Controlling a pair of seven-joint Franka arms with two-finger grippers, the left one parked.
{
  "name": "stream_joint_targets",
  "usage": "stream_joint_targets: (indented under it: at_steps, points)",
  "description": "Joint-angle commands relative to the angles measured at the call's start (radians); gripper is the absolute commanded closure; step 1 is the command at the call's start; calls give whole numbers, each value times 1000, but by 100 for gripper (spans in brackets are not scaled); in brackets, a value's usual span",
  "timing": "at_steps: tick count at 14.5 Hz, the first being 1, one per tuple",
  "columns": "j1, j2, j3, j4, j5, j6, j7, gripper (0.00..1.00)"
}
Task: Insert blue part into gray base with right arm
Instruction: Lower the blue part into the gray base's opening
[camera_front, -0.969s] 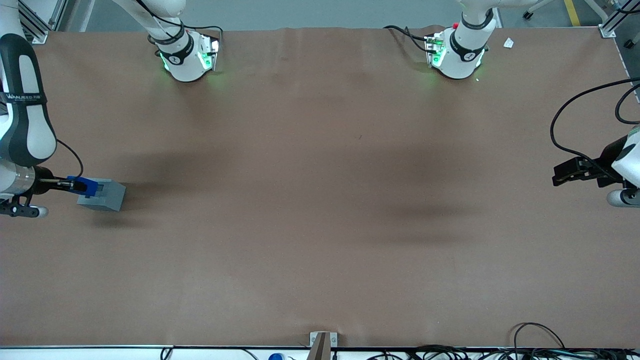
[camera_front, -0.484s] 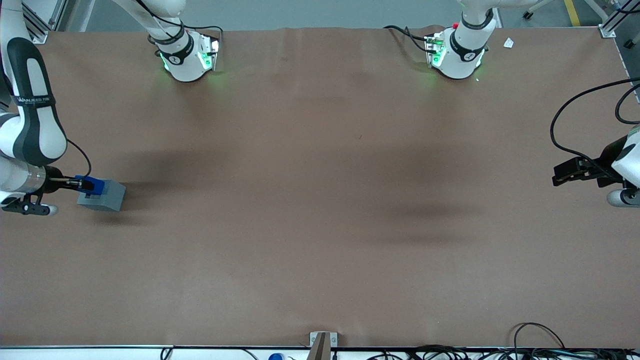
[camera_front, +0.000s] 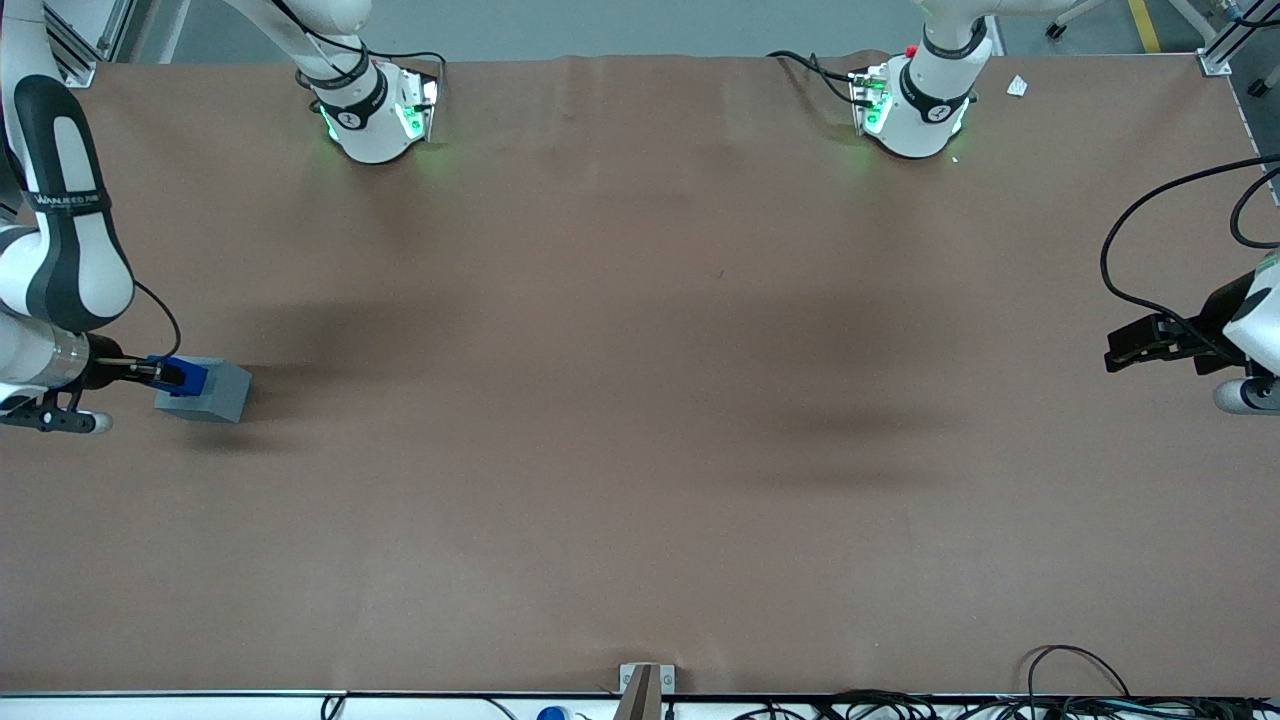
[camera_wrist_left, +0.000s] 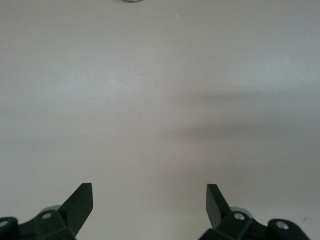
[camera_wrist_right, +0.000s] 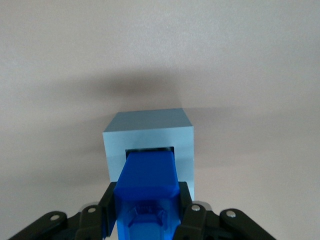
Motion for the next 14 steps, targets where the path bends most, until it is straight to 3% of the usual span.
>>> stream_joint_targets:
  at_steps: [1,14]
  points:
    - [-9,-10,8,-8,-19,13,10,99]
    - [0,-1,10,-11,-14,-25,13,99]
